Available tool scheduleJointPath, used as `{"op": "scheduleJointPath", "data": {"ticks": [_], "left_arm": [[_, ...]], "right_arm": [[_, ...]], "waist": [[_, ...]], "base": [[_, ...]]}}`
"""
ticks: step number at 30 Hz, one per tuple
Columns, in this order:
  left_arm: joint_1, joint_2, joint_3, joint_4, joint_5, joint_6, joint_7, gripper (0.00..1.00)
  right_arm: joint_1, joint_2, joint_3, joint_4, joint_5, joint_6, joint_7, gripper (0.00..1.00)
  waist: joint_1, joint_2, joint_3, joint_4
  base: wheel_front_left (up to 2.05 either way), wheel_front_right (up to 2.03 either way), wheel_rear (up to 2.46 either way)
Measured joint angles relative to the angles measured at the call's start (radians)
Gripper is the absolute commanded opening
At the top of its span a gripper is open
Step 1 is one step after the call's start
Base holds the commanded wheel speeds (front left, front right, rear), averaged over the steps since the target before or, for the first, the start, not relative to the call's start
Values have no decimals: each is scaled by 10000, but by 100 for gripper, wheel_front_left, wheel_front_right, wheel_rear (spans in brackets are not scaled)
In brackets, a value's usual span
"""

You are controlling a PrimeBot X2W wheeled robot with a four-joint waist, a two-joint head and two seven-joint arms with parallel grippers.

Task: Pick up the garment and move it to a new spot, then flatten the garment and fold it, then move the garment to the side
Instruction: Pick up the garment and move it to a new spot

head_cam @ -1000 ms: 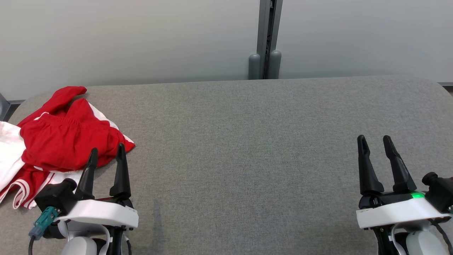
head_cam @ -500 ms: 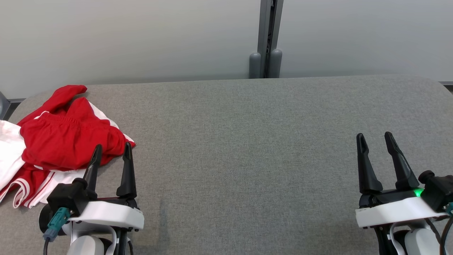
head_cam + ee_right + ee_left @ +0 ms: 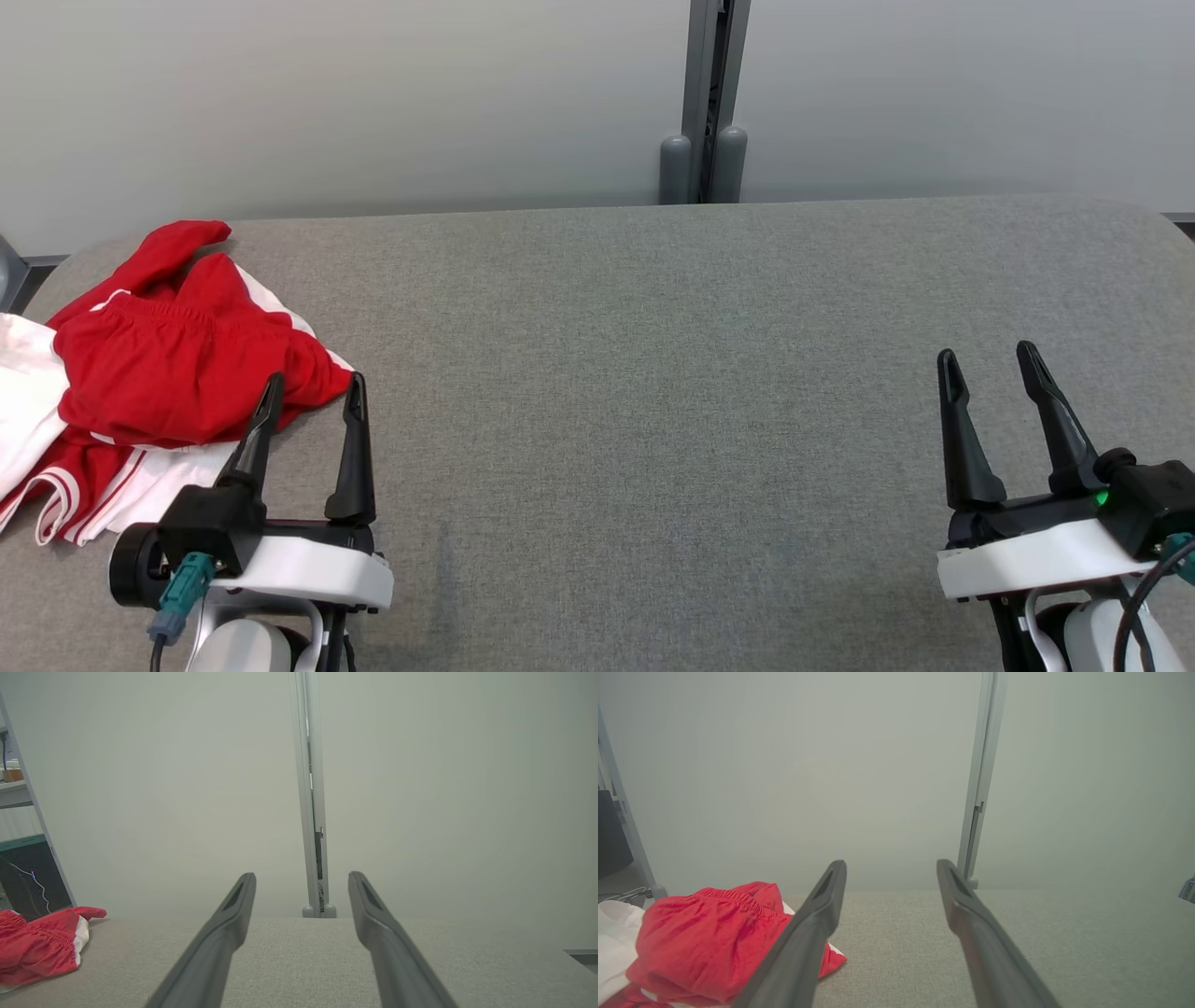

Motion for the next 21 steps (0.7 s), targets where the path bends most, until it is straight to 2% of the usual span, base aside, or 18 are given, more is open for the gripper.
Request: {"op": "scheduleJointPath", "data": {"ticks": [9,21], "left_arm": [[-1,8,-169,-17,535,54,-242,100],[-1,10,-171,-10,552,54,-244,100]], "right_arm": [[-11,4,-36,-2,-583,13,-77,100],[-10,10,6,15,-600,13,-96,100]], "waist": [[0,0,-19,12],[0,0,-36,34]], "base": [[0,0,0],[0,0,0]]}}
